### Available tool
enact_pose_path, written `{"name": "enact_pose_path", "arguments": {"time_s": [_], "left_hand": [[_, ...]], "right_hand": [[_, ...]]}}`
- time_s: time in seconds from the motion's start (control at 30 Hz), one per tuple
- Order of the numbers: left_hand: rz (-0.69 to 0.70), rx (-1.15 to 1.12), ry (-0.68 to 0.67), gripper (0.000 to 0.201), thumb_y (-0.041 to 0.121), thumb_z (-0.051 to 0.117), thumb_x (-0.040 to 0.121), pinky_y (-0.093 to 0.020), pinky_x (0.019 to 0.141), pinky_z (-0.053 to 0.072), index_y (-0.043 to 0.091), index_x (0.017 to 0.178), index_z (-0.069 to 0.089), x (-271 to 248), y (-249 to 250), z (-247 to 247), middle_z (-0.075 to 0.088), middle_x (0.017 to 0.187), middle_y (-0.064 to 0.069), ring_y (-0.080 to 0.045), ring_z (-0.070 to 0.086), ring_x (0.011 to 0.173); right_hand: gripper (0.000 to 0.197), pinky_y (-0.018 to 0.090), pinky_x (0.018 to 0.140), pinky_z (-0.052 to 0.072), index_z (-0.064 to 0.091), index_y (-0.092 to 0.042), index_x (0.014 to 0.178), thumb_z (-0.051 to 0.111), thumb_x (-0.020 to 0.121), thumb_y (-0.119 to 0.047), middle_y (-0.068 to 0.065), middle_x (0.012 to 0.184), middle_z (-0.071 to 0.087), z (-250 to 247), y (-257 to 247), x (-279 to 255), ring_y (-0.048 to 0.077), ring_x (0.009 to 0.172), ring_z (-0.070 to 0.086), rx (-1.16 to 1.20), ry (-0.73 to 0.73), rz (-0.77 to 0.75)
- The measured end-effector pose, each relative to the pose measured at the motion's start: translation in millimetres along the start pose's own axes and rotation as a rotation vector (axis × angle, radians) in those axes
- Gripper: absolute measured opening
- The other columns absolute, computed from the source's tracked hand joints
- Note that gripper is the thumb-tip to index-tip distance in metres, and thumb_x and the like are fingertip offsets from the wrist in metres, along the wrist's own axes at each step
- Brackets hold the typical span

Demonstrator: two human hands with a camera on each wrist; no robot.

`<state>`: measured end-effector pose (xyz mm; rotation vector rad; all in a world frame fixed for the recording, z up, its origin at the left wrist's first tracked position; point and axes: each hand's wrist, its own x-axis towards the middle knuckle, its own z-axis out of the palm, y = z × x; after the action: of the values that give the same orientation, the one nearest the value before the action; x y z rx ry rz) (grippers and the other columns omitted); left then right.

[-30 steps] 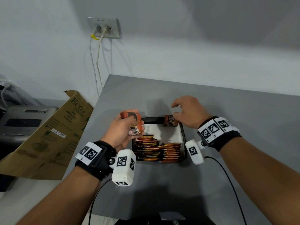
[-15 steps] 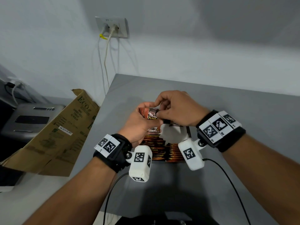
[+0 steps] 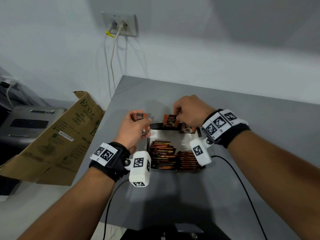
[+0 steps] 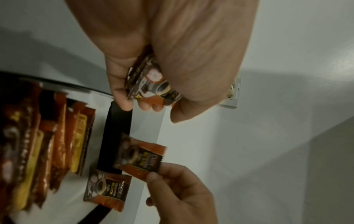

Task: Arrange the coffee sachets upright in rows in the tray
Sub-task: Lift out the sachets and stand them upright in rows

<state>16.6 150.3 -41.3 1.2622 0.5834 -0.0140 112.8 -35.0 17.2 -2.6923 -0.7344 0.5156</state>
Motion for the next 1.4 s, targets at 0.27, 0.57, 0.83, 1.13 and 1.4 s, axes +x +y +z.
{"name": "enact_pose_path", "arguments": {"time_s": [0.27, 0.57, 0.83, 1.13, 1.4], "left_hand": [[-0.030, 0.043, 0.007, 0.029, 0.003, 0.066, 0.088, -0.034, 0.063, 0.055, 0.022, 0.108, 0.057, -3, -10, -12, 0.062, 0.075, 0.003, -0.017, 0.057, 0.068], [-0.045, 0.048, -0.009, 0.024, 0.003, 0.063, 0.090, -0.031, 0.060, 0.054, 0.019, 0.107, 0.057, -8, -8, -11, 0.060, 0.074, -0.003, -0.018, 0.055, 0.066], [-0.085, -0.043, -0.042, 0.040, -0.008, 0.042, 0.089, -0.042, 0.071, 0.057, 0.012, 0.121, 0.055, -12, -4, -8, 0.063, 0.089, -0.015, -0.025, 0.063, 0.069], [-0.052, -0.128, -0.303, 0.066, -0.012, 0.065, 0.068, -0.041, 0.061, 0.059, 0.012, 0.128, 0.049, -17, 13, 8, 0.061, 0.097, -0.014, -0.020, 0.066, 0.067], [0.055, -0.190, -0.311, 0.068, -0.019, 0.057, 0.061, -0.034, 0.055, 0.055, 0.008, 0.123, 0.048, -18, 13, 7, 0.064, 0.080, -0.011, -0.020, 0.065, 0.061]], "right_hand": [[0.023, 0.037, 0.078, 0.059, 0.073, -0.016, 0.091, 0.059, 0.086, 0.002, 0.007, 0.095, 0.072, 26, 3, 12, 0.025, 0.084, 0.068, -0.103, -0.069, 0.052], [0.018, 0.034, 0.078, 0.057, 0.075, -0.015, 0.095, 0.063, 0.088, -0.003, 0.009, 0.100, 0.073, 33, 10, 17, 0.025, 0.089, 0.068, -0.087, -0.076, 0.093], [0.017, 0.033, 0.078, 0.056, 0.075, -0.015, 0.101, 0.064, 0.090, -0.008, 0.009, 0.105, 0.072, 35, 12, 19, 0.024, 0.089, 0.067, -0.085, -0.043, 0.112], [0.020, 0.020, 0.081, 0.051, 0.075, -0.022, 0.101, 0.075, 0.082, -0.021, -0.012, 0.094, 0.072, 0, -41, -10, 0.004, 0.085, 0.066, 0.327, 0.112, -0.149], [0.020, 0.018, 0.075, 0.050, 0.076, -0.025, 0.089, 0.076, 0.076, -0.010, -0.012, 0.085, 0.067, 8, -63, -15, 0.003, 0.073, 0.063, 0.333, 0.215, -0.199]]}}
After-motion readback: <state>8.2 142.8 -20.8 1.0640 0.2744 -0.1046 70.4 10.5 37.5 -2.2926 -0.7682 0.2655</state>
